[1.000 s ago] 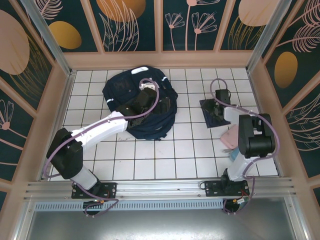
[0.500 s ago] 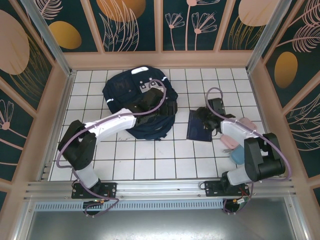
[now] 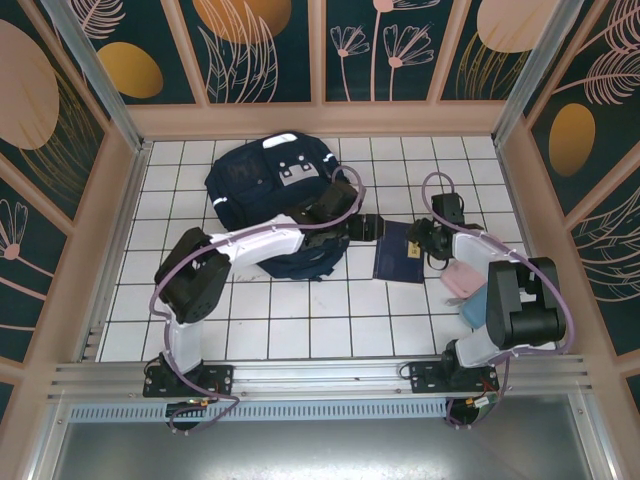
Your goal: Pack the student bag
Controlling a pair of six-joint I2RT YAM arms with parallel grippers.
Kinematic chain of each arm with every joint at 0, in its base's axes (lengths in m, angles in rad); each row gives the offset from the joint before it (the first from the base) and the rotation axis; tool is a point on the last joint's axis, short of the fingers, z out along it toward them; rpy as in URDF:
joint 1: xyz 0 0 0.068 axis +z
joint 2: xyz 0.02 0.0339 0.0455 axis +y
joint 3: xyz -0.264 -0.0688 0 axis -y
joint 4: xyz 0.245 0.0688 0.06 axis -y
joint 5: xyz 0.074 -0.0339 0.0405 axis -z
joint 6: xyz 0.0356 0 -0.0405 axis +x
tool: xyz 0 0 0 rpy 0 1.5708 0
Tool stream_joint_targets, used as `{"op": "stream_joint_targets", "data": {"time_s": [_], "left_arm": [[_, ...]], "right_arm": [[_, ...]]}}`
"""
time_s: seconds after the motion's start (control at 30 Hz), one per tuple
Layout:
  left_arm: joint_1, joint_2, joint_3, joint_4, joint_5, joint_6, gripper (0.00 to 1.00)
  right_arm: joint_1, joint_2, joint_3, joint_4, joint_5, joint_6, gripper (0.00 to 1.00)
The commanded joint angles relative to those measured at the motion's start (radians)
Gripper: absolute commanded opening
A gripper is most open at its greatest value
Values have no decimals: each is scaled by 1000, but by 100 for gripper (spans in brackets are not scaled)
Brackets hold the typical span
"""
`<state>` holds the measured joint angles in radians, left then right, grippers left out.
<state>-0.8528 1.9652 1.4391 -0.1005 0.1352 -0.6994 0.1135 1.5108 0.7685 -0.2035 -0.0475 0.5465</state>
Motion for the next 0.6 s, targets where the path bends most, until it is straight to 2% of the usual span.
{"op": "stream_joint_targets", "data": {"time_s": [0.0, 0.07, 0.33, 0.57], "left_arm": [[-14, 56, 45, 12, 25, -66, 71], [-17, 87, 53, 25, 52, -92, 67], [-25, 172, 89, 25, 109, -125, 60], [-25, 202, 84, -31, 48, -109, 58]], "right_arm": [[-5, 19, -26, -14, -12, -25, 54], [-3, 21, -40, -11, -13, -27, 52], [-4, 35, -69, -13, -54, -45, 41], [0, 34, -95, 22, -135, -43, 38]]}}
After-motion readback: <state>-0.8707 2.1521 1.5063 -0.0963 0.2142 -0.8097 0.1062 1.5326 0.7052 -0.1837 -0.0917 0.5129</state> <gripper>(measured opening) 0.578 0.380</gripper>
